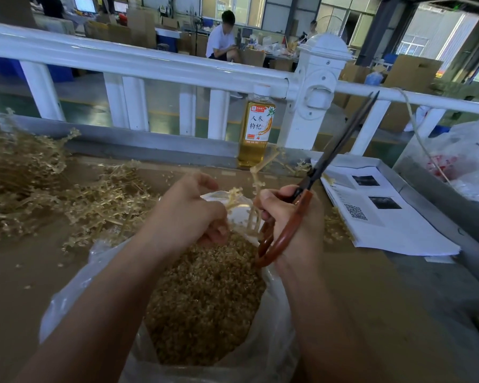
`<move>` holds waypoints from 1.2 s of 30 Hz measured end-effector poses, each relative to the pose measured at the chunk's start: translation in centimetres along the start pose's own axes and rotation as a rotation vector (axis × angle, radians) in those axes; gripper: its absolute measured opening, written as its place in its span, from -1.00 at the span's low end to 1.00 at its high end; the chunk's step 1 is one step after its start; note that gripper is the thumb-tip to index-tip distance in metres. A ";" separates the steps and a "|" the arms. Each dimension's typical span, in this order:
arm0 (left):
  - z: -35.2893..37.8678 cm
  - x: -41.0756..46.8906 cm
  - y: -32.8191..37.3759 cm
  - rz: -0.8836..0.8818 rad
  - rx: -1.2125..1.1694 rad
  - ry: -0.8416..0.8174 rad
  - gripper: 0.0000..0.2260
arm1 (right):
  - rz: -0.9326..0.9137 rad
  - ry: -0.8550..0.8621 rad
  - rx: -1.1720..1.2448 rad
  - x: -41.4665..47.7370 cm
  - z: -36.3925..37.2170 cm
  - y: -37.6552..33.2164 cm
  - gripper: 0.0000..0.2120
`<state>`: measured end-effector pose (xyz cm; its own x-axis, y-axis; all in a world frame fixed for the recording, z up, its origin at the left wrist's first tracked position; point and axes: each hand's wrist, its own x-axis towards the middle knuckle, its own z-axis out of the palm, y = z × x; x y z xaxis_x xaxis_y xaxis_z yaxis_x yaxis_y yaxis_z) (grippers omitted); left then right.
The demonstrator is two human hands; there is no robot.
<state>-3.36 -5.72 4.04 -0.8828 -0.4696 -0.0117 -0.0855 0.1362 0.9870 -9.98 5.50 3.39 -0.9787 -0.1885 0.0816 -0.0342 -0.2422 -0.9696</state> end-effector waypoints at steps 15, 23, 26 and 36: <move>0.5 -0.3 -0.1 0.249 0.266 -0.088 -0.81 | -0.024 -0.017 -0.176 0.5 0.2 0.7 -0.71; 1.2 0.0 -0.6 0.249 0.110 0.003 -0.86 | -0.079 -0.059 -0.132 0.6 -0.1 0.7 -0.70; 1.3 0.0 -0.5 0.247 0.083 -0.003 -0.83 | -0.086 -0.099 -0.105 0.5 -0.2 0.8 -0.72; 0.3 0.0 0.2 0.178 -0.277 0.133 -0.81 | 0.180 -0.419 -0.086 -0.3 -0.5 1.0 -0.51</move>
<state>-3.54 -5.47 4.24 -0.8034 -0.5714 0.1673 0.2087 -0.0071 0.9779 -9.85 5.78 2.26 -0.8048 -0.5931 -0.0206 0.0945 -0.0938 -0.9911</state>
